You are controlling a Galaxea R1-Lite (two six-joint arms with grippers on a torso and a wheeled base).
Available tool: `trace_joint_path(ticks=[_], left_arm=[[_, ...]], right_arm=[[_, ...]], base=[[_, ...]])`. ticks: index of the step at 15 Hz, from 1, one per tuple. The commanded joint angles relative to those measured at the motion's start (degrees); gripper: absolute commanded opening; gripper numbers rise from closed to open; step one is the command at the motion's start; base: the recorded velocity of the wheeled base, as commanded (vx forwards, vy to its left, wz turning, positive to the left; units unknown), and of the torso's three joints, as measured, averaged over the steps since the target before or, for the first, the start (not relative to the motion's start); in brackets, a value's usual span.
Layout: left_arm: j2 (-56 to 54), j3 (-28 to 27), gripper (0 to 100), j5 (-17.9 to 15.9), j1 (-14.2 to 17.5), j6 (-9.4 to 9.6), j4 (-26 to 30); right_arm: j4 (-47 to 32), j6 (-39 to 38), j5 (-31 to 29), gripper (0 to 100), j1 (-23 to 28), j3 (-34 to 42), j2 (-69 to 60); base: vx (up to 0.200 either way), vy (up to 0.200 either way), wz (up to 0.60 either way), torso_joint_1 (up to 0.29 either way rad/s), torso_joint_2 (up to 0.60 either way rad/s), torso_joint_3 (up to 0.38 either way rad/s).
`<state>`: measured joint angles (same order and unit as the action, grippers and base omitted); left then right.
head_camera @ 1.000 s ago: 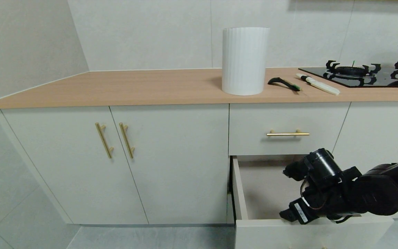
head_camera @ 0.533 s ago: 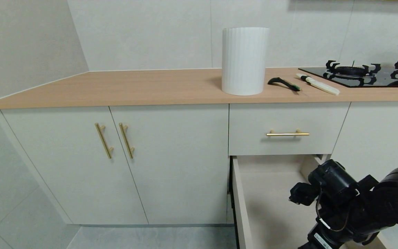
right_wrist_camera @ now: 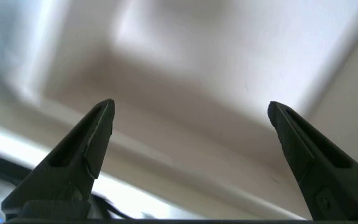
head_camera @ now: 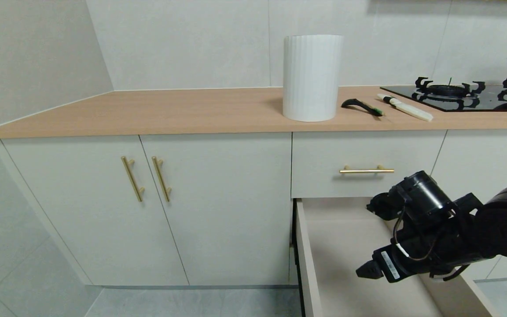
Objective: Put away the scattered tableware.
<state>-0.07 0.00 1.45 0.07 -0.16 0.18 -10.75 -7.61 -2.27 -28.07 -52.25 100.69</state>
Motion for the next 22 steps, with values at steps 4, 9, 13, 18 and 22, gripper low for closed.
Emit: trace_joint_path(ticks=[4, 9, 13, 18, 22], left_arm=[[0.07, 0.0, 100, 0.04, 0.01, -0.02, -0.01], [0.07, 0.0, 100, 0.04, 0.01, -0.02, -0.01], [0.07, 0.0, 100, 0.04, 0.01, -0.02, -0.01], [0.07, 0.0, 100, 0.04, 0.01, -0.02, -0.01], [0.07, 0.0, 100, 0.04, 0.01, -0.02, -0.01]], right_arm=[[6.71, -0.65, -0.19, 100, 4.26, -1.19, -0.5], [9.52, -0.57, -0.63, 100, 5.14, -1.01, -0.5], [9.61, -0.57, -0.63, 100, 5.49, -0.92, -0.5], [9.61, -0.57, -0.63, 100, 5.49, -1.01, -0.5], [9.61, -0.57, -0.63, 100, 5.49, -1.01, -0.5]], base=[[0.0, 0.0, 0.0, 0.0, 0.0, 0.0], [0.0, 0.0, 0.0, 0.0, 0.0, 0.0], [0.0, 0.0, 0.0, 0.044, -0.18, -0.166], [0.0, 0.0, 0.0, 0.123, -0.44, -0.304], [0.0, 0.0, 0.0, 0.173, -0.47, -0.292]])
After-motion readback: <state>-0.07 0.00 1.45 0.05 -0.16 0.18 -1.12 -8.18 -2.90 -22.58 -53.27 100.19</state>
